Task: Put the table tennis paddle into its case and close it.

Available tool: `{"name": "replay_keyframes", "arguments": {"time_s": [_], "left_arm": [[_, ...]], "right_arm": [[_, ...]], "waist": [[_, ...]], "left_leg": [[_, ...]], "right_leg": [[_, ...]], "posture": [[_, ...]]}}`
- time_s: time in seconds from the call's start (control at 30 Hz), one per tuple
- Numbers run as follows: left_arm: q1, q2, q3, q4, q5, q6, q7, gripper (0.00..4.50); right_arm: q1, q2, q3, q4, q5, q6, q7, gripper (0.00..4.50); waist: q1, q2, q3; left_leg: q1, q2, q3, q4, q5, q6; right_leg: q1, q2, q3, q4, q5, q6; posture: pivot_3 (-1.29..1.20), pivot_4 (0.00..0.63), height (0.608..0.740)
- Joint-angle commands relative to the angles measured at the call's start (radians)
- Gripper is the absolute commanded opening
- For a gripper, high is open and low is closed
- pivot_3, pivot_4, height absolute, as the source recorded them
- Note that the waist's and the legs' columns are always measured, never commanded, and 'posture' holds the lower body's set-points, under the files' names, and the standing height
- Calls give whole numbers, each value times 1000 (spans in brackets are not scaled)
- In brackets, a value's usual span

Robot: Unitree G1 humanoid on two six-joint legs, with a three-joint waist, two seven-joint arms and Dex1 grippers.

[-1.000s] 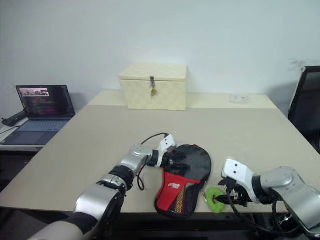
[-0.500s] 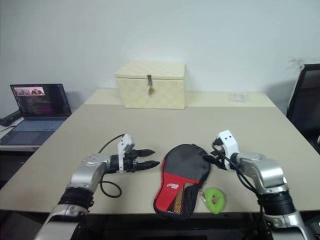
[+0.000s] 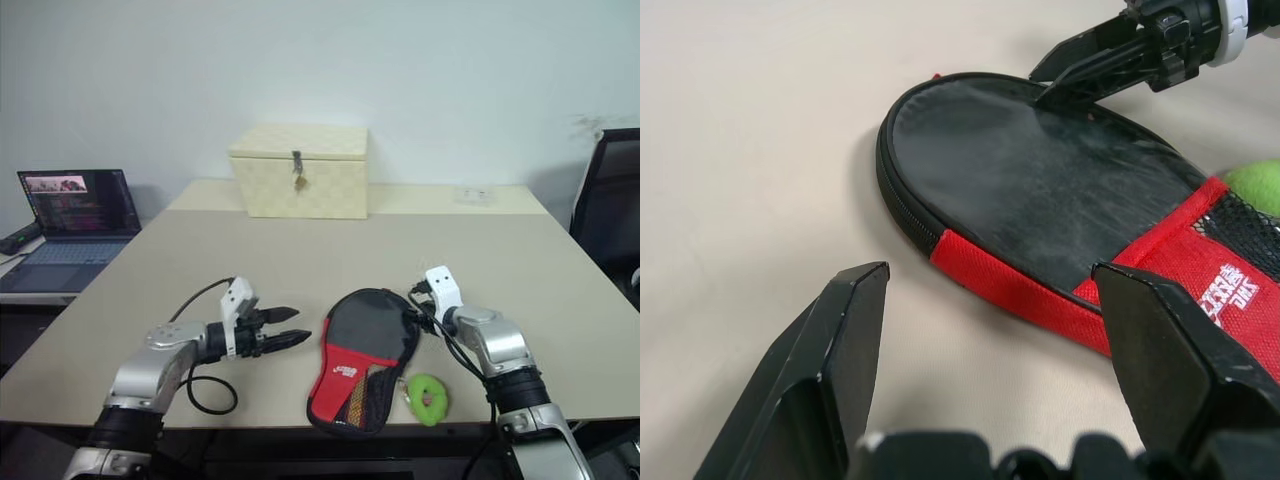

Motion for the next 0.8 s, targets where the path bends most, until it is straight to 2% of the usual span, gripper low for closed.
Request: {"name": "replay_keyframes", "arguments": {"time_s": [0.03,0.13,0.17,0.4,0.8], "left_arm": [[-4,12,-6,-51,-22,-2,12,3546],[-8,13,-14,-53,-22,-6,19,3546],[-9,13,-17,-54,-22,-8,21,3546],[3,17,-21,-71,-24,-10,33,3546],[5,22,-38,-87,-24,-7,47,3546]], "right_arm": [[-59,39,-31,33,52,55,28,1147],[-112,50,-22,104,50,72,60,108],[-122,49,-18,122,43,67,69,44],[-225,66,26,304,-30,-89,114,44],[-492,197,35,675,-127,-390,127,44]], "waist": [[-5,0,0],[-11,0,0],[-15,0,0],[-33,0,0],[-50,2,1]], "left_leg": [[0,0,0,0,0,0],[1,1,1,0,0,0],[1,1,1,-1,0,0],[2,2,3,-1,0,0],[2,3,4,-3,0,0]], "right_leg": [[0,0,0,0,0,0],[0,0,1,0,0,0],[0,0,1,0,0,0],[0,1,2,0,1,-1],[-2,2,3,1,1,-2]], "posture": [[0,150,740],[0,150,740],[0,150,740],[0,150,740],[0,150,740]]}}
